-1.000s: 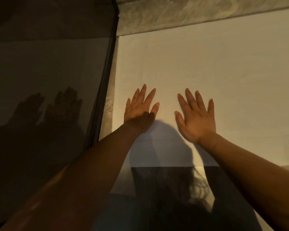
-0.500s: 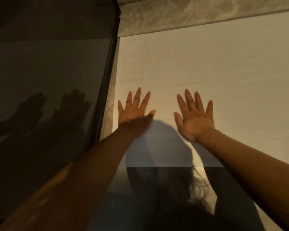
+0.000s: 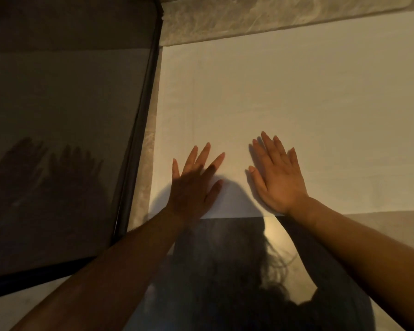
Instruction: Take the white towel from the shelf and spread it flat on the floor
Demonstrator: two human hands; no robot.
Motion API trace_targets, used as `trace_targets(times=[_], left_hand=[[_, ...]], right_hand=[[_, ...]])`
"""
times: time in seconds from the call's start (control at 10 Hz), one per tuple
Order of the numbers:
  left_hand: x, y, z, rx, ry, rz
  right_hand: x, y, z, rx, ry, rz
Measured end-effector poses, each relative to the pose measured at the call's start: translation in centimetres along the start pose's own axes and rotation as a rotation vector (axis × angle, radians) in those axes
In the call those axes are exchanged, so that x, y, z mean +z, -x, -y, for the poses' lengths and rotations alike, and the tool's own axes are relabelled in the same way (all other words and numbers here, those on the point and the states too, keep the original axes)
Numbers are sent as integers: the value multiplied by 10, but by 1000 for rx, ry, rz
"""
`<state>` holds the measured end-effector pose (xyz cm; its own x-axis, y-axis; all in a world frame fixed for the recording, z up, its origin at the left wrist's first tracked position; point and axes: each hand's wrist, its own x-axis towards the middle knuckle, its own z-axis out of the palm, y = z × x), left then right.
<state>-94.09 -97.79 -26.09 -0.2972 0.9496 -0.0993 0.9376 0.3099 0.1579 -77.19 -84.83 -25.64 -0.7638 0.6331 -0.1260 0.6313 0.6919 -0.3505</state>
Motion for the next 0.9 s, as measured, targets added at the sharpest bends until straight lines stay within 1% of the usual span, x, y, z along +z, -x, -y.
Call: trace_targets(times=[0.1,0.2,0.3,0.4,0.5,0.6,0.8,0.9], left_hand=[[10,7,-15,46,-15,63],[15,11,-13,-2,-16,104],[13,11,-11,14,-3,117],[11,11,-8,47,-30,123],[11,9,-11,-18,-35,146],[12,10,-13,-123,-30,189],[2,7,-6,-112,-26,299],[-1,9,-5,-78,-31,311]], right_hand=[[-4,19,-24,61,20,8],[-10,42,-60,148,92,62],[-19,59,-87,222,141,78],[-25,67,-101,269,131,81],[-30,72,-112,310,125,80],[-32,72,-117,321,135,118],[-33,72,-118,298,145,190],[-29,73,-118,282,131,198]])
